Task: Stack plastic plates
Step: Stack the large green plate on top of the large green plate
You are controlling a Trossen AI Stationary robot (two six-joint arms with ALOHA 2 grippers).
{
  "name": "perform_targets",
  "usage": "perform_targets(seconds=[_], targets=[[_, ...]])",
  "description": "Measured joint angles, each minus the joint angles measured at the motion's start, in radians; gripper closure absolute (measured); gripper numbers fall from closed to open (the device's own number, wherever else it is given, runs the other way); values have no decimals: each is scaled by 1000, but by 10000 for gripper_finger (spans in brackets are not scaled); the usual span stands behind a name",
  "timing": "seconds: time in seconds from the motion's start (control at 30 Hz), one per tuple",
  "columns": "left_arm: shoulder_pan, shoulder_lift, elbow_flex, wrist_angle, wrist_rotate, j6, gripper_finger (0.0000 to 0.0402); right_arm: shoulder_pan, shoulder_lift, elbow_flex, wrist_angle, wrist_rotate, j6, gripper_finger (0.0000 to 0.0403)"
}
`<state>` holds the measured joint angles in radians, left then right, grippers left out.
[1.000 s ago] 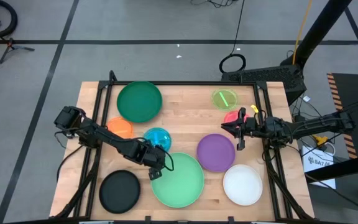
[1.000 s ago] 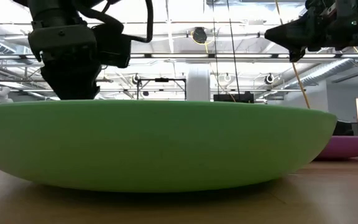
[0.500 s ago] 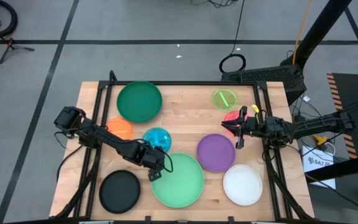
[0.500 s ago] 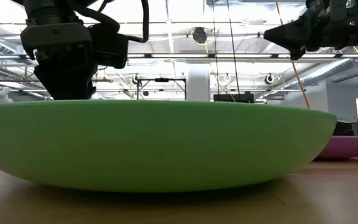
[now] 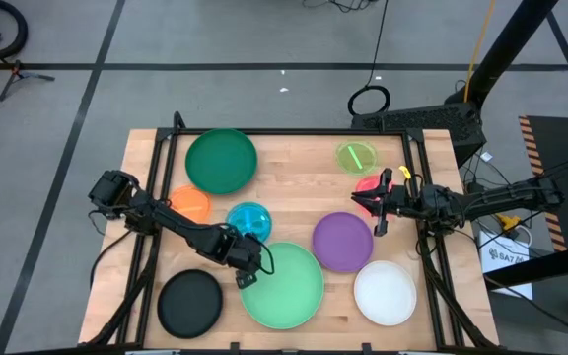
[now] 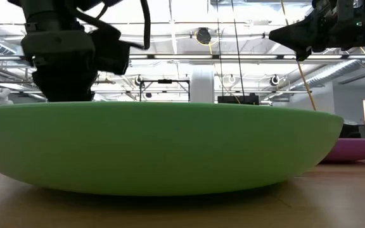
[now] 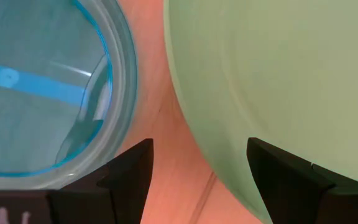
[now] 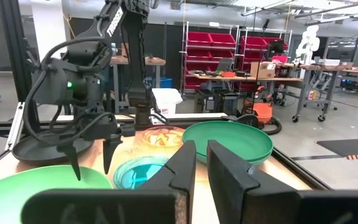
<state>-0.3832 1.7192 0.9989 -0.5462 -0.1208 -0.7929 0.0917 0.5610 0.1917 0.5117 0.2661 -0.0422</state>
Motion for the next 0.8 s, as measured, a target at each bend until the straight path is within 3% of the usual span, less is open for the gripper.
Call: perform_targets(seconds=[0.27,0.8], targets=[[-1,23,0,25,8,6,155,0,0,0,0,0,0,367],[4,23,1,33,11,24,321,0,0,0,0,0,0,367]])
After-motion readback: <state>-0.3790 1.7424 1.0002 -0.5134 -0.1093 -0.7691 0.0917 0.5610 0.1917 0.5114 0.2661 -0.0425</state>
